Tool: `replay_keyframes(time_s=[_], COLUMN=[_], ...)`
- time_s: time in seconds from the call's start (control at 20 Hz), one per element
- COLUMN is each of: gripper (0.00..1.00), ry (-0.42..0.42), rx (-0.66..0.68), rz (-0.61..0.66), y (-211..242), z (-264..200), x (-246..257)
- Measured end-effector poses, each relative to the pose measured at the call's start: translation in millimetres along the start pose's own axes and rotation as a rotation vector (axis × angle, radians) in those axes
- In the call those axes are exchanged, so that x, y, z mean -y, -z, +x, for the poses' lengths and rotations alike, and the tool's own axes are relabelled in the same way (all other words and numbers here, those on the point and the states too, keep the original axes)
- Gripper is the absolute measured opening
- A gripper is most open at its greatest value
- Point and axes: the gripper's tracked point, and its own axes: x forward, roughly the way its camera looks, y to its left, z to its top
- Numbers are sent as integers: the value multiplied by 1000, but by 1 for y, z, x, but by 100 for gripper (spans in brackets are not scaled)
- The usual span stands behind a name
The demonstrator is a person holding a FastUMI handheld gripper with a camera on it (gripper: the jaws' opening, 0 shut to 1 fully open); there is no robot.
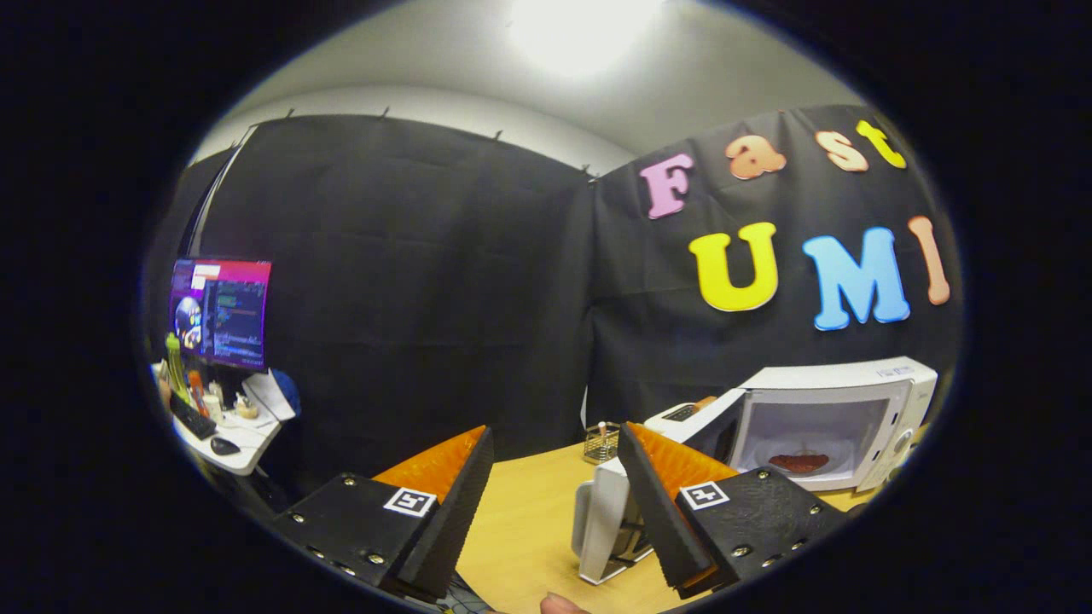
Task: Open the microwave, put the food inside, and close the microwave door.
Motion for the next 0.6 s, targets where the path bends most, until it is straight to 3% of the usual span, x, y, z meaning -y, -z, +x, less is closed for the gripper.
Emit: replay_keyframes(time_s=[0.1,0.2,0.3,0.35,0.45,0.5,0.6], gripper=[85,83,81,79,37,21,7], ry=[-40,-71,-47,14,106,158,220], rx=[-46,-95,-133,-148,-182,-202,-215], rz=[-93,-97,-104,-118,-103,-74,-24], y=[25,57,80,87,103,112,128], z=[15,33,48,54,66,74,84], x=[-33,-60,-69,-58,-36,-21,-6])
